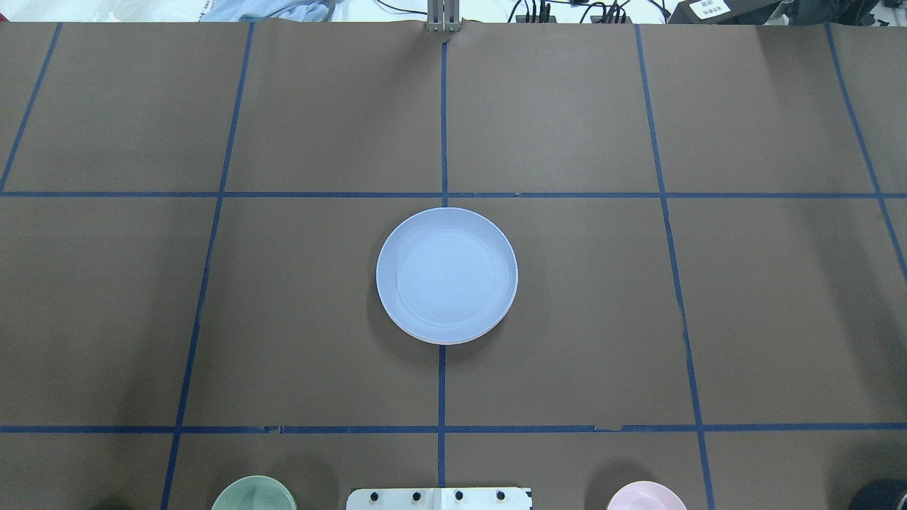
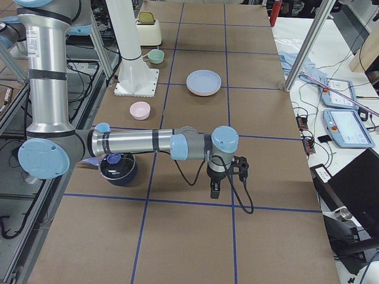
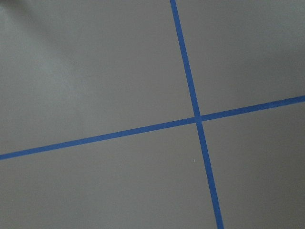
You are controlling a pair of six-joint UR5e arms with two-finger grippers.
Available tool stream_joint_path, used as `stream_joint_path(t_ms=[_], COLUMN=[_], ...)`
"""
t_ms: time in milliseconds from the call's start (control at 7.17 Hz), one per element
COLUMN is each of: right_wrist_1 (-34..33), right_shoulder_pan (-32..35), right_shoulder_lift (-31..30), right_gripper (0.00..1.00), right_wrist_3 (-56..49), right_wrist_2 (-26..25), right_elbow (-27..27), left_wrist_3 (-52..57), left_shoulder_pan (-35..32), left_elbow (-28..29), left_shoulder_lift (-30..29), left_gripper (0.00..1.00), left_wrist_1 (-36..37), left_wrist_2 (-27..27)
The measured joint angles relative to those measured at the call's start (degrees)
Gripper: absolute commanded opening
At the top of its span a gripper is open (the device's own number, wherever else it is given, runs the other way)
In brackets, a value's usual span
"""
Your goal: Stack three plates with pink and blue
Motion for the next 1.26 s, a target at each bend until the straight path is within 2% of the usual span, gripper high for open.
stream_joint_path(t_ms=[279, 1256], right_wrist_1=[0.22, 0.66], right_shoulder_pan=[3.57, 4.63], right_shoulder_lift=[-0.75, -1.96], right_gripper=[1.0, 1.0], right_wrist_3=[-0.47, -0.59], right_wrist_2=[4.19, 4.42], right_elbow=[-1.82, 0.13], left_wrist_3=[0.11, 0.13], left_shoulder_pan=[-0.02, -0.02], left_elbow=[0.46, -0.26], left_shoulder_lift=[0.29, 0.47], left_gripper=[1.0, 1.0], left_wrist_1=[1.73, 2.2], left_wrist_2=[-0.2, -0.31])
